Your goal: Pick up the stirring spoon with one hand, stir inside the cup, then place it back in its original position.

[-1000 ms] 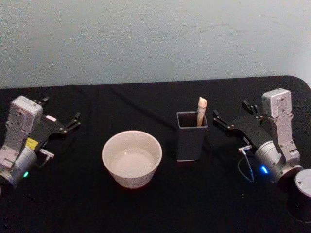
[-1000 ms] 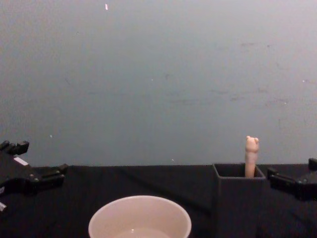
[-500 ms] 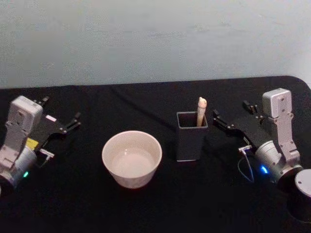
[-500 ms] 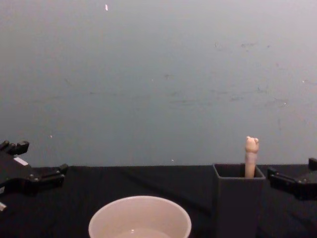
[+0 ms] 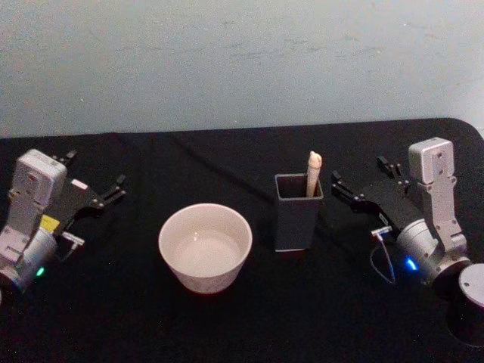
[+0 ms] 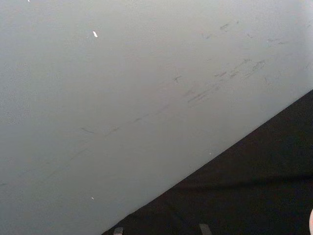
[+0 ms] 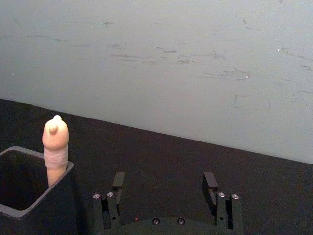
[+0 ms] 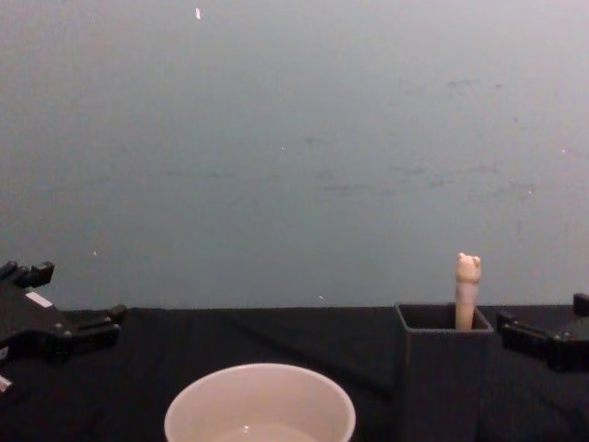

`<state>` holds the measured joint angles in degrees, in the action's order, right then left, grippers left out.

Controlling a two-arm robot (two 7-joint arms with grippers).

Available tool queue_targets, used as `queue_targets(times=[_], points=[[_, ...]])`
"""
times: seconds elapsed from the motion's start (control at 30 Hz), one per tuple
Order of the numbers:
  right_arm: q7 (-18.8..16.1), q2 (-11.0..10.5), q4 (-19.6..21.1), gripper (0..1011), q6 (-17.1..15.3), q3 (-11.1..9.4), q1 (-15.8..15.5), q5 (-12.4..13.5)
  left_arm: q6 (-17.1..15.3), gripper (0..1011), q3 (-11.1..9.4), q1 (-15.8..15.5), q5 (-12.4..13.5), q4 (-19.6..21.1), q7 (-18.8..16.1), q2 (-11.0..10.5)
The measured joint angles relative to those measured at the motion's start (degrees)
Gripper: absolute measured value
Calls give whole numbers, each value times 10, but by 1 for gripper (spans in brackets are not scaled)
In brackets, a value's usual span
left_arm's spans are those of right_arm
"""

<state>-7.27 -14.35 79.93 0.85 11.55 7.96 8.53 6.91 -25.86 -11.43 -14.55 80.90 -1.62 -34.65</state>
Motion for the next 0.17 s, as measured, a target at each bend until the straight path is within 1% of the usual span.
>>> queue_targets(times=[0.17], points=[[0,0,0,1003,0,0,0,0,0,1001,0,0,0,0,0,0]])
